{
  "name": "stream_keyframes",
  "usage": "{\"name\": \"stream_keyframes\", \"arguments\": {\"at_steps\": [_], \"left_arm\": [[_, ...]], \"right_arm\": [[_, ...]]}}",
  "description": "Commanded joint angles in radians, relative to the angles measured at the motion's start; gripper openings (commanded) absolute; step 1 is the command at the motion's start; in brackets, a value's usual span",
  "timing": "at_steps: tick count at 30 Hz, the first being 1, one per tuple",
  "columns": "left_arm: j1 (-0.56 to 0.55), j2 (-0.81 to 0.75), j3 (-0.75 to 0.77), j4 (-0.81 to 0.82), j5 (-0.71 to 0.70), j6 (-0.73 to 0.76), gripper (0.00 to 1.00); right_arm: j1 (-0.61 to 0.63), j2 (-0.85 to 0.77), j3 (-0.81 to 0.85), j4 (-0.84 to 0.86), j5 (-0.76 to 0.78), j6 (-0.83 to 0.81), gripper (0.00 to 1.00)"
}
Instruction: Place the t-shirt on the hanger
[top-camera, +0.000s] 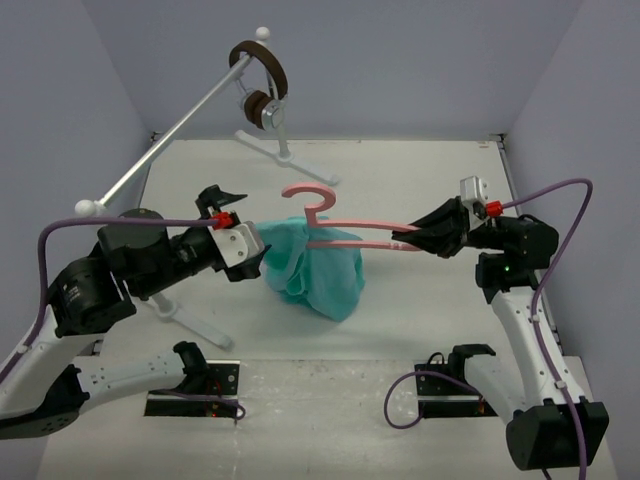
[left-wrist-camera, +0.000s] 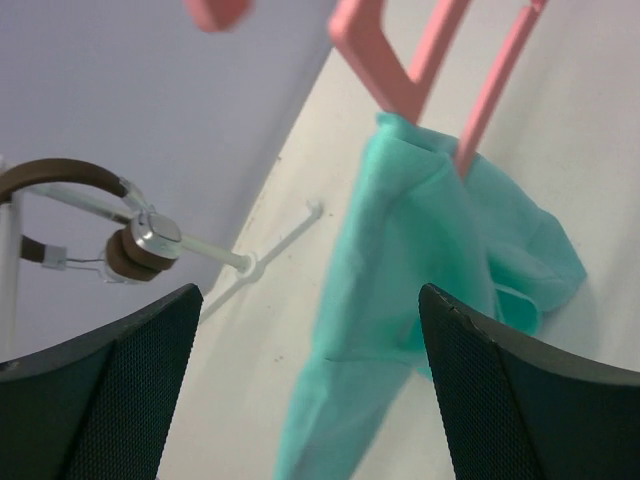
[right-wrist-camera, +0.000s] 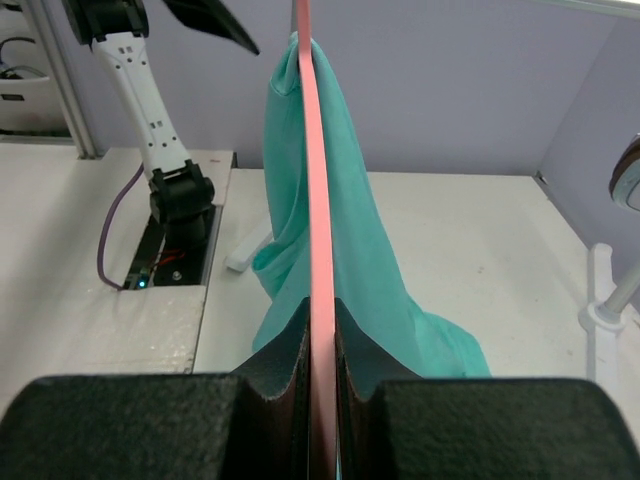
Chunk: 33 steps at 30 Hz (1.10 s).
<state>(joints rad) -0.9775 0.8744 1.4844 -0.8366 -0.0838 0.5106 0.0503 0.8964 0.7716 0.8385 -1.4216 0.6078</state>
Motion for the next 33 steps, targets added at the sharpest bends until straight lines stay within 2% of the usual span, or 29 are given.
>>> {"name": "stream_keyframes", "arguments": {"at_steps": [1,2,5,9,11,13,14,16,21,24,27,28,31,32,33], "left_arm": [[0.002,0.022,0.012,0.077,-0.092,0.043,0.91],[0.002,0.034,0.007,0.080,-0.094,0.055,0.90],[0.002,0.068,0.028,0.011,0.053,0.057,0.84],[0.002,0.084,0.000,-0.012,0.166,0.051,0.70],[0.003,0.090,-0.017,-0.012,0.170,0.046,0.53],[0.002,0.099,-0.024,-0.019,0.184,0.043,0.47],[0.002,0.103,-0.025,-0.019,0.187,0.043,0.39],[0.002,0.100,-0.027,-0.007,0.169,0.038,0.02],[0.003,0.029,-0.066,0.042,0.153,0.045,0.00],[0.003,-0.063,-0.143,0.145,0.205,0.057,0.00],[0.003,-0.140,-0.229,0.274,0.252,0.038,0.00],[0.002,-0.144,-0.258,0.306,0.228,0.017,0.00],[0.003,-0.125,-0.286,0.384,0.134,-0.057,0.00],[0.003,-0.106,-0.282,0.383,0.111,-0.059,0.00],[0.003,-0.087,-0.275,0.381,0.095,-0.065,0.00]], "right_arm": [[0.000,-0.004,0.059,0.051,-0.040,0.019,0.00],[-0.001,-0.009,0.057,0.051,-0.038,0.017,0.00],[0.000,-0.004,0.063,0.052,-0.038,0.023,0.00],[-0.001,-0.004,0.074,0.053,-0.051,0.033,0.00],[0.000,-0.015,0.077,0.053,-0.056,0.033,0.00],[-0.001,-0.019,0.078,0.051,-0.058,0.033,0.00],[-0.001,-0.018,0.083,0.051,-0.065,0.037,0.00],[0.000,-0.019,0.091,0.051,-0.068,0.038,0.00],[-0.003,0.007,0.099,0.050,-0.060,0.032,0.00],[-0.003,0.050,0.101,0.050,-0.035,0.029,0.01],[-0.001,0.088,0.117,0.049,0.003,0.058,0.29],[0.001,0.097,0.119,0.048,0.015,0.068,0.35],[0.002,0.102,0.112,0.039,0.055,0.085,0.42],[0.000,0.098,0.107,0.005,0.100,0.081,0.66],[-0.002,0.091,0.104,-0.044,0.145,0.070,0.85]]}}
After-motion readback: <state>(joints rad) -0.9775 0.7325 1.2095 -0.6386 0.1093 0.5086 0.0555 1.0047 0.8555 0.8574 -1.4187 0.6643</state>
